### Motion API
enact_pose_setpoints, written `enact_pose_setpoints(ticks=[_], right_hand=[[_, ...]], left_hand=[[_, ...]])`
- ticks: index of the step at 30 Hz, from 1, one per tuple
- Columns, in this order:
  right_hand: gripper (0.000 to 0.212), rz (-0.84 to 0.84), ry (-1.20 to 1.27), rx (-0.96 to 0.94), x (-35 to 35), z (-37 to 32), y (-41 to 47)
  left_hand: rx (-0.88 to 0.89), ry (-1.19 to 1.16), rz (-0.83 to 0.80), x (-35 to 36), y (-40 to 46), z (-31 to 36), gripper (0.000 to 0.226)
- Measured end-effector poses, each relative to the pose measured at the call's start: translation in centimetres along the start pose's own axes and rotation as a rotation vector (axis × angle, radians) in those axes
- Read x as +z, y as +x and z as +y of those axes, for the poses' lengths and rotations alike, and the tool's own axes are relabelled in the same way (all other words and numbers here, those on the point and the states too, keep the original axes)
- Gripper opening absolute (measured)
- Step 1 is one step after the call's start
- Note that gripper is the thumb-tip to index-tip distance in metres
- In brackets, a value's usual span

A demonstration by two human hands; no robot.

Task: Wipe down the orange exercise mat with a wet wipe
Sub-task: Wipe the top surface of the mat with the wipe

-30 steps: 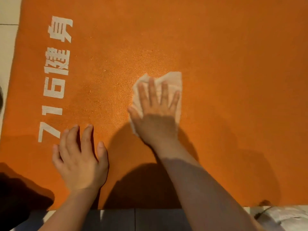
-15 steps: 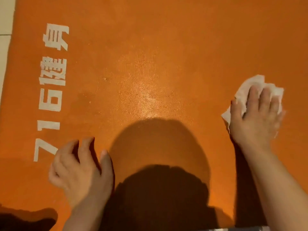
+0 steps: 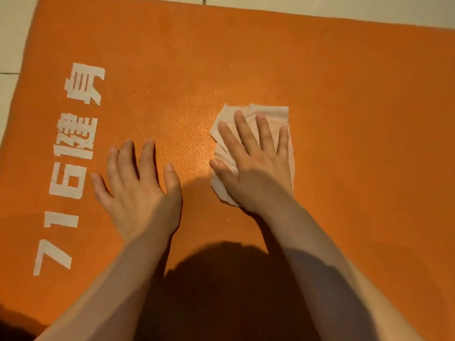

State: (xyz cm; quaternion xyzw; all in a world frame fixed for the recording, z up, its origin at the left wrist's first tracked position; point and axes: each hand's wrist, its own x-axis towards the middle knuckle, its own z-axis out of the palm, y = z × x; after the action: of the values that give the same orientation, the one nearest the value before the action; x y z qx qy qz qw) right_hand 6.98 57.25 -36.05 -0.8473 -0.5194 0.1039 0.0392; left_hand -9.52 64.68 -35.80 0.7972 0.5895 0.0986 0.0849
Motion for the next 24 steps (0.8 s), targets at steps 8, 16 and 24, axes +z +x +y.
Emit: enact_pose_setpoints(ticks=[8, 16, 24], right_hand=[[0.067, 0.048, -0.020, 0.362, -3.8, 14.6, 6.4], [0.070, 0.112, 0.089, 0.622, -4.0, 12.5, 12.1], [0.063, -0.021, -0.037, -0.100, -3.0, 0.9, 16.2]], left_hand=[[-0.028, 0.043, -0.003, 0.0, -0.1, 0.3, 0.056], [-0.007, 0.067, 0.085, 0.2, -0.3, 0.3, 0.054], [-0.024, 0.050, 0.074, 0.3, -0.3, 0.5, 0.057]])
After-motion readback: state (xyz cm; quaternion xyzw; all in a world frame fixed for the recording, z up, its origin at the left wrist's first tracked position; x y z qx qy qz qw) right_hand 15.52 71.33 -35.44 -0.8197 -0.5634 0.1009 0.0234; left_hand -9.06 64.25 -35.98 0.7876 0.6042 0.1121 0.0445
